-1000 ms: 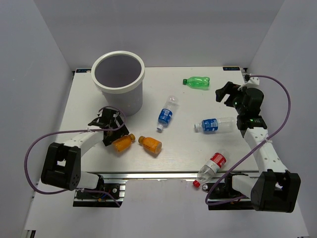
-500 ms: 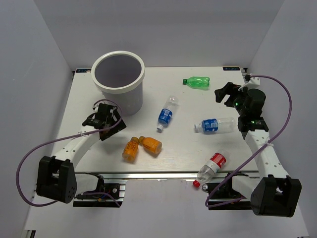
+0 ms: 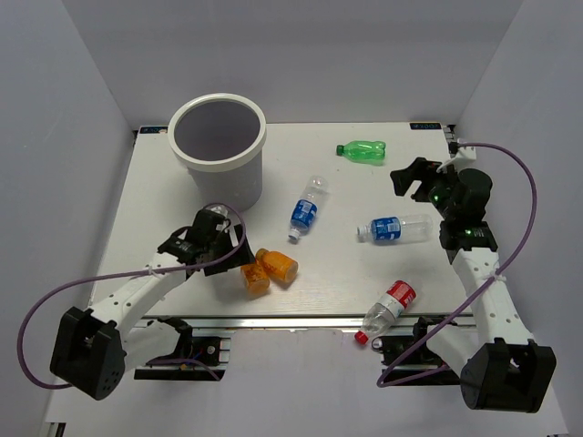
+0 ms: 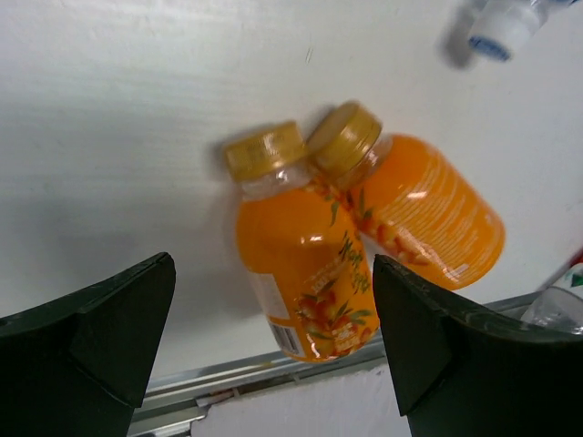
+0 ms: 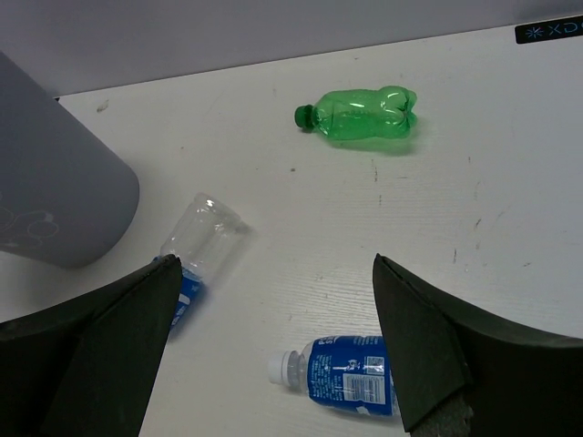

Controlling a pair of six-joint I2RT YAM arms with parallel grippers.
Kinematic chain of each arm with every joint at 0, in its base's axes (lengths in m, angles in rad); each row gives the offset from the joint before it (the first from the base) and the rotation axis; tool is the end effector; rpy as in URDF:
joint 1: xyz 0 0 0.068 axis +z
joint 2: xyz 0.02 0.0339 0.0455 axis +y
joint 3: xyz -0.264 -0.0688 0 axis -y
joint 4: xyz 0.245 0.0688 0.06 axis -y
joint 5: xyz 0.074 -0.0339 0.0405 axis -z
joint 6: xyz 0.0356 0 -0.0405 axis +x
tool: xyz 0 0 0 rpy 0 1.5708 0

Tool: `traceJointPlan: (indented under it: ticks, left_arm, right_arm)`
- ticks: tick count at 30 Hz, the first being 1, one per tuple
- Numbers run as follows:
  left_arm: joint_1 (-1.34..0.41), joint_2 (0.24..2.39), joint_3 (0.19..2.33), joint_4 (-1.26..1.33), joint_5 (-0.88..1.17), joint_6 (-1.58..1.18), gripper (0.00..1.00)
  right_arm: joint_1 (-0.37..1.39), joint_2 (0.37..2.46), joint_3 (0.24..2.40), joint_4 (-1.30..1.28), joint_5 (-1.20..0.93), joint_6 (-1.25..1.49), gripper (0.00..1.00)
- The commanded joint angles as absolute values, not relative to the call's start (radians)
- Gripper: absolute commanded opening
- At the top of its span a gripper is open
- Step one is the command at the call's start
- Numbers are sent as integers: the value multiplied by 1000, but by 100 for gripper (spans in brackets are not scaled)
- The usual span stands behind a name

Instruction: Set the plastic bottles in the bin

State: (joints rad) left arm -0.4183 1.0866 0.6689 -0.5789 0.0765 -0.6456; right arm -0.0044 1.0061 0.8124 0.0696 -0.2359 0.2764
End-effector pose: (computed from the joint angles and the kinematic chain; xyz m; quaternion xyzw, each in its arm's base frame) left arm 0.1861 -0.0857 0.2107 -0.0979 0.9534 -0.1751 0.2253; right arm 0.2385 0.0073 0.3348 0.0270 0.7480 0.1765 0.6393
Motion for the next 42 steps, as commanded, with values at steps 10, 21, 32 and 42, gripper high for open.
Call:
traceJointPlan:
  ticks: [10,21,32,42]
  left_arm:
    - [-552,1193,548,-436,97,-801,98]
    - [-554,1069,711,-641,-122,-818,30]
    - [-554,1079,1225,-583,-391,-617,30]
    - [-333,1468,1655,-531,-476,-480,33]
  right_arm:
    - [-5,959,764,106,-215,281,89]
    - [-5,930,750,118,-253,282,89]
    - [58,949,768,138,-635,88,89]
    - [362,1046,814,45,-498,-129,89]
